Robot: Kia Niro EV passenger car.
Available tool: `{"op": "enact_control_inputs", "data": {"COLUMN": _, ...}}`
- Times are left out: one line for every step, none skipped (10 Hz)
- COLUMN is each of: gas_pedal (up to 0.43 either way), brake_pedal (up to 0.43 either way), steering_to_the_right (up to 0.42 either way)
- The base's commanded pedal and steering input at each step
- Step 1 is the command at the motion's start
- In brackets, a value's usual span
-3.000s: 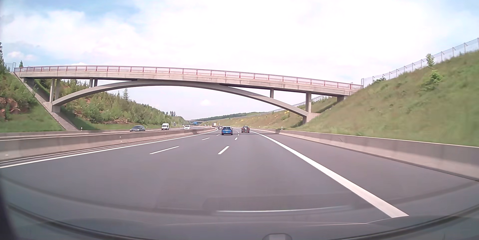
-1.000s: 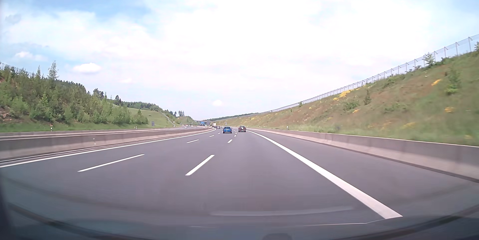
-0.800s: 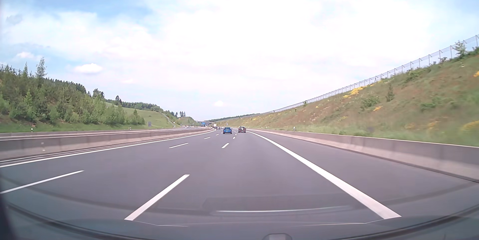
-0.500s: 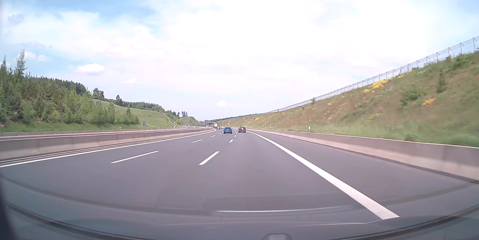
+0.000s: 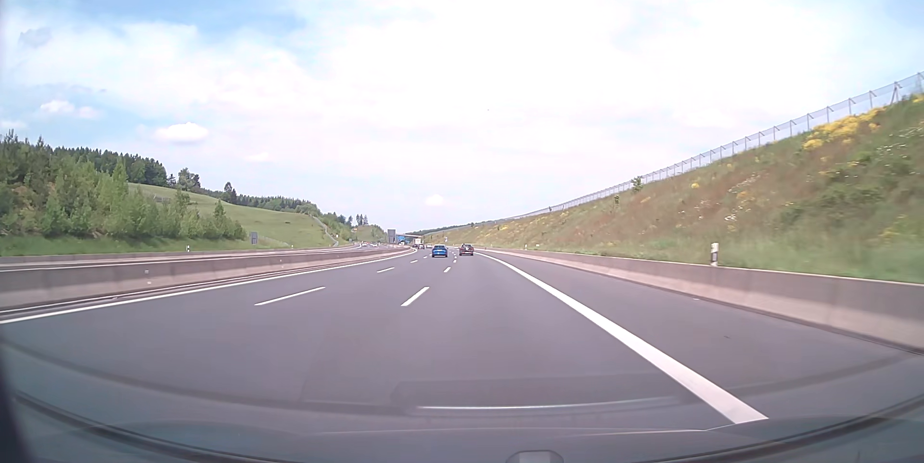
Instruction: Follow the waypoints while adhering to traffic rules and regulations
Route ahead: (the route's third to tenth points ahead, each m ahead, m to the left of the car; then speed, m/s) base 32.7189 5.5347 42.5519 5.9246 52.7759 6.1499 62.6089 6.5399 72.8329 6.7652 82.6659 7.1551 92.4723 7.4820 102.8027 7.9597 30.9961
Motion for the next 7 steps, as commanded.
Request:
{"op": "enact_control_inputs", "data": {"gas_pedal": 0.370, "brake_pedal": 0.000, "steering_to_the_right": -0.006}}
{"op": "enact_control_inputs", "data": {"gas_pedal": 0.370, "brake_pedal": 0.000, "steering_to_the_right": -0.006}}
{"op": "enact_control_inputs", "data": {"gas_pedal": 0.370, "brake_pedal": 0.000, "steering_to_the_right": -0.006}}
{"op": "enact_control_inputs", "data": {"gas_pedal": 0.370, "brake_pedal": 0.000, "steering_to_the_right": -0.006}}
{"op": "enact_control_inputs", "data": {"gas_pedal": 0.370, "brake_pedal": 0.000, "steering_to_the_right": -0.006}}
{"op": "enact_control_inputs", "data": {"gas_pedal": 0.370, "brake_pedal": 0.000, "steering_to_the_right": -0.006}}
{"op": "enact_control_inputs", "data": {"gas_pedal": 0.370, "brake_pedal": 0.000, "steering_to_the_right": -0.005}}
